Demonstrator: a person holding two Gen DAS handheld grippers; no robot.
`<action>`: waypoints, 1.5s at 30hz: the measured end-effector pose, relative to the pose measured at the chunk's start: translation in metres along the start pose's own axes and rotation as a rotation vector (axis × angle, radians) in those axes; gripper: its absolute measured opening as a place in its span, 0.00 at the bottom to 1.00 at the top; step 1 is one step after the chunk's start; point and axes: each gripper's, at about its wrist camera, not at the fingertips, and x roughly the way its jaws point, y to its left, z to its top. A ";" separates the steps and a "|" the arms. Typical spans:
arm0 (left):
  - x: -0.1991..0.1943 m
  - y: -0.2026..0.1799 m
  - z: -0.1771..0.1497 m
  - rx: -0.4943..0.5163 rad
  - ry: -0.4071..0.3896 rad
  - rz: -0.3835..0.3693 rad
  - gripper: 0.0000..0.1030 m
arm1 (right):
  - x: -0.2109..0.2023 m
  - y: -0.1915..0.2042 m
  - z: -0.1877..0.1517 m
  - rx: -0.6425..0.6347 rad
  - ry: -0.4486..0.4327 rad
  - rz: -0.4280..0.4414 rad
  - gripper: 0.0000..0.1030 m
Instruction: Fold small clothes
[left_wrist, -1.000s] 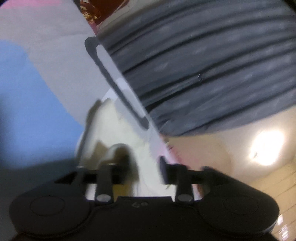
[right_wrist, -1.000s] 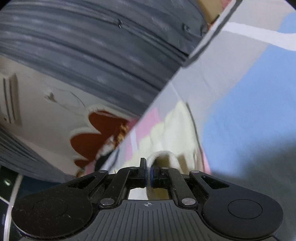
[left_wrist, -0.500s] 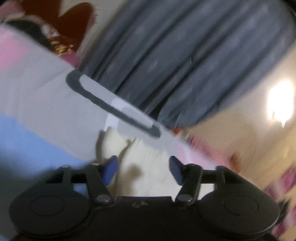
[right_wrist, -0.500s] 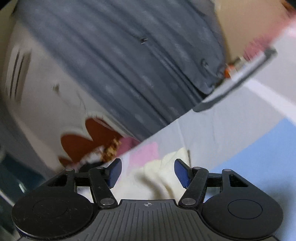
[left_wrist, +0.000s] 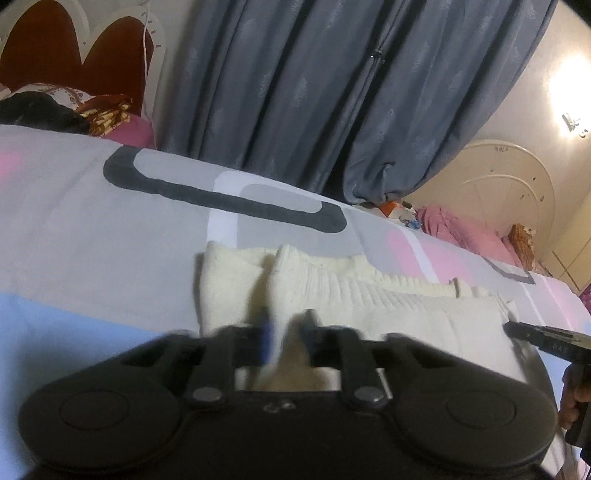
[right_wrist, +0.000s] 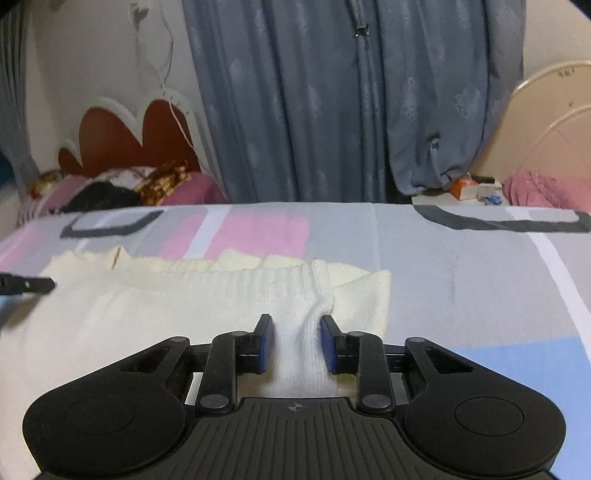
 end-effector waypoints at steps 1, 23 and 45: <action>-0.003 0.000 0.000 0.004 -0.017 0.002 0.02 | -0.001 0.001 -0.001 -0.004 -0.007 -0.002 0.04; -0.001 -0.089 -0.014 0.215 -0.116 -0.052 0.55 | -0.012 0.056 0.000 -0.155 -0.083 0.101 0.05; 0.002 -0.132 -0.077 0.375 -0.076 0.031 0.65 | -0.016 0.086 -0.028 -0.217 -0.011 0.058 0.34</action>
